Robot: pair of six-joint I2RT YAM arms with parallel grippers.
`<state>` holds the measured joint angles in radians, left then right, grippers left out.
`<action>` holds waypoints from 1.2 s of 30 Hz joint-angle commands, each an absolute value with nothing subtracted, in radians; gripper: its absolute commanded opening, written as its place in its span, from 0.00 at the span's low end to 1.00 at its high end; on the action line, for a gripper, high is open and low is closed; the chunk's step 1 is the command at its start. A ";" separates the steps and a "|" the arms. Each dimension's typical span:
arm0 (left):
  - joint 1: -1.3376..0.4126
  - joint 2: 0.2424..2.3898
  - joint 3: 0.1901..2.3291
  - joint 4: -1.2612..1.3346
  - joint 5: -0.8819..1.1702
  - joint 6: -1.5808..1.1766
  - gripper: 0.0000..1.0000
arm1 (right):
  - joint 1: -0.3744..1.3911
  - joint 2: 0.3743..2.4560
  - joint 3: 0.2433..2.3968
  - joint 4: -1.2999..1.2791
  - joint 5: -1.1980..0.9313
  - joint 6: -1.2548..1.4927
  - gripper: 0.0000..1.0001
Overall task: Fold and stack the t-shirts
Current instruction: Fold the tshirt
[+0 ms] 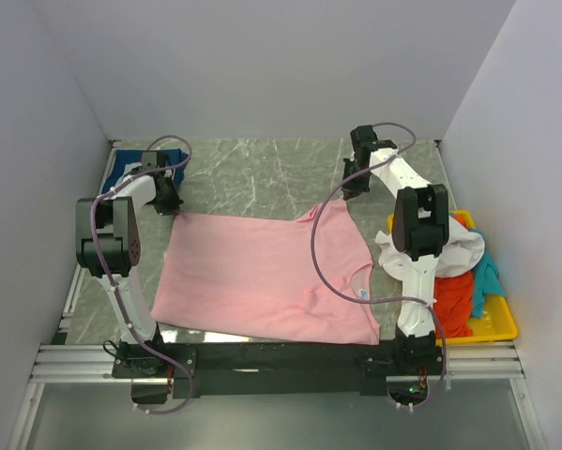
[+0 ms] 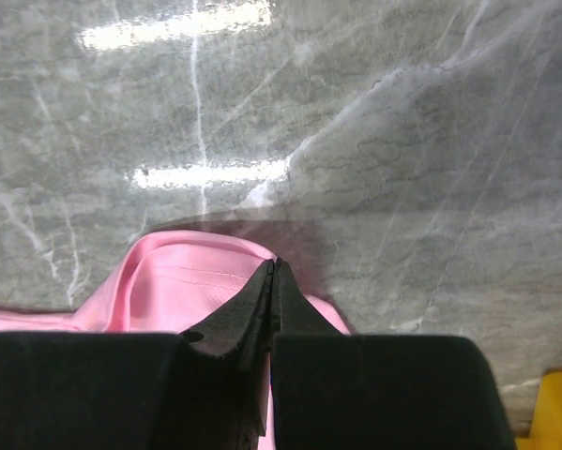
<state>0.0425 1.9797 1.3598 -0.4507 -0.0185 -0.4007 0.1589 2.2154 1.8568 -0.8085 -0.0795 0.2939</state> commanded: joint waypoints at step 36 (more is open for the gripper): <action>0.044 1.974 1.536 -0.380 0.218 -0.342 0.00 | 0.094 1.875 1.795 -0.862 -0.173 0.368 0.00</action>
<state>0.0425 2.0727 1.5688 -0.4019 0.2379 -0.3878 0.0933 2.0327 1.8847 -0.9016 -0.1478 0.3553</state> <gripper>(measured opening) 0.013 0.005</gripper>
